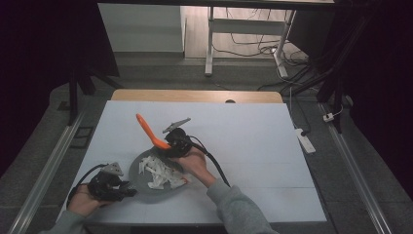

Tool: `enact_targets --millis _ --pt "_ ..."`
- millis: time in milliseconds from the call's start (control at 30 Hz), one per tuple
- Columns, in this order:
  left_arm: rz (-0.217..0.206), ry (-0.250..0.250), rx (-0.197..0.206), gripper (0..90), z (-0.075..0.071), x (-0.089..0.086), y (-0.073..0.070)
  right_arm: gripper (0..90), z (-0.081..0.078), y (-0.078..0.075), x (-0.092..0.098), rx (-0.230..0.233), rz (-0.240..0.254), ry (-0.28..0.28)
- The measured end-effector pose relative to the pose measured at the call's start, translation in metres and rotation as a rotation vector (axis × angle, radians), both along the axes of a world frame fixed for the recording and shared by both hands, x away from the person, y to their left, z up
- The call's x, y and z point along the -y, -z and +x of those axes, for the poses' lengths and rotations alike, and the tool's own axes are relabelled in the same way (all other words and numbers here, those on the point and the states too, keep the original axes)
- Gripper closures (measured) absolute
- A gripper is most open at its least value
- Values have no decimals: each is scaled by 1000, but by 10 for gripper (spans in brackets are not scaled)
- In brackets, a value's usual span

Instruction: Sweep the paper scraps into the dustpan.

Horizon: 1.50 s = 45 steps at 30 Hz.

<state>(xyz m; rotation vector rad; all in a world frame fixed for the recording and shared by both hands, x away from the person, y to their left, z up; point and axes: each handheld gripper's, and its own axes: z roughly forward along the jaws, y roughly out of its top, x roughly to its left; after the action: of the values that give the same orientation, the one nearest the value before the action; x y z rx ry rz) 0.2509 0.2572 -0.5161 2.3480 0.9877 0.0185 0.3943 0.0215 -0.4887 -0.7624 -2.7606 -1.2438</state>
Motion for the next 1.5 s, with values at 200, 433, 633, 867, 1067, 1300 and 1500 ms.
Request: enact_targets --millis 200,433,633,867,1067,1300,1500 --pt "1 3 1 612 0 0 0 708 4 -18 18 54 36 52" --pt "-2 2 4 612 0 -1 0 708 11 -31 51 78 78 117" --pt "-4 2 3 612 0 -1 0 708 12 -33 74 93 70 164" --pt "-10 7 4 612 -1 -3 -1 708 18 -24 88 101 24 206" --pt "-13 9 3 612 -3 -6 -1 708 21 -13 91 91 -18 239" --pt "-8 30 0 612 -4 -7 -1 708 18 0 90 65 -40 250" --pt "-6 41 0 612 -5 -6 -1 708 13 7 83 61 -54 240"
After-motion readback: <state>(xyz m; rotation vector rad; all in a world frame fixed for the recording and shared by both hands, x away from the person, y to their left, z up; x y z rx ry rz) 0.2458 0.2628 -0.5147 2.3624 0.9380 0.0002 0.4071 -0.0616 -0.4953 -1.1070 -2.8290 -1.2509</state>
